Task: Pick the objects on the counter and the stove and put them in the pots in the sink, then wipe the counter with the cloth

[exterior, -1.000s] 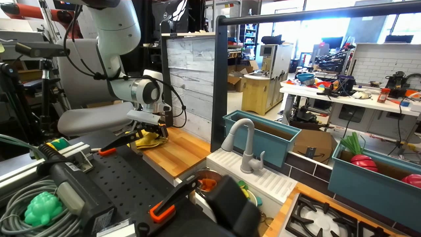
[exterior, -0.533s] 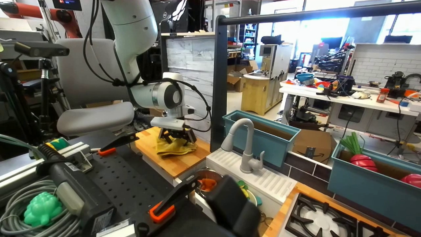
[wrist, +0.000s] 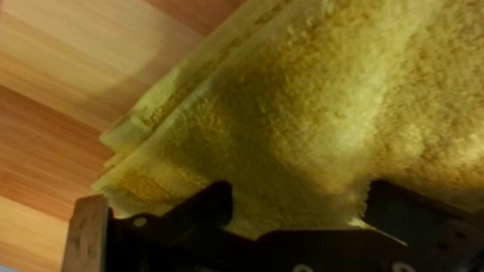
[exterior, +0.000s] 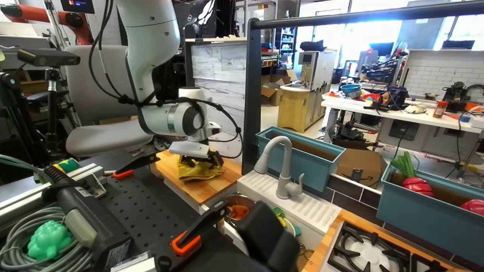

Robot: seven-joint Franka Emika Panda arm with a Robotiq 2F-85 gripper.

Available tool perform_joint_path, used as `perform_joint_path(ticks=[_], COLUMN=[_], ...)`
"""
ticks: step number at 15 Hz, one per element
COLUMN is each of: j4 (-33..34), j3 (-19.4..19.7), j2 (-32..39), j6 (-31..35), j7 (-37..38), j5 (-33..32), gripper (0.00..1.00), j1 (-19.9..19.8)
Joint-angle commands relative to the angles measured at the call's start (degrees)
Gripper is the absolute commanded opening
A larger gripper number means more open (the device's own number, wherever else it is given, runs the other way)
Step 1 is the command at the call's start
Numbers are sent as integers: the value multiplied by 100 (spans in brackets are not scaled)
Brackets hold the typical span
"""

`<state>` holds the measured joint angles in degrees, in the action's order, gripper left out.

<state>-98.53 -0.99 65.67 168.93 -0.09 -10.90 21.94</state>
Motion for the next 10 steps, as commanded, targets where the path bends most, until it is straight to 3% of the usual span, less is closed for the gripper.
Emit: perform_joint_path(ticks=[1, 5, 10], j4=[242, 590, -740], j3=[-333, -445, -252], j2=[300, 350, -277], j6=[31, -376, 91], j7=[-181, -47, 238], j5=[-196, -59, 257], gripper=[100, 100, 100], j1=[576, 838, 161])
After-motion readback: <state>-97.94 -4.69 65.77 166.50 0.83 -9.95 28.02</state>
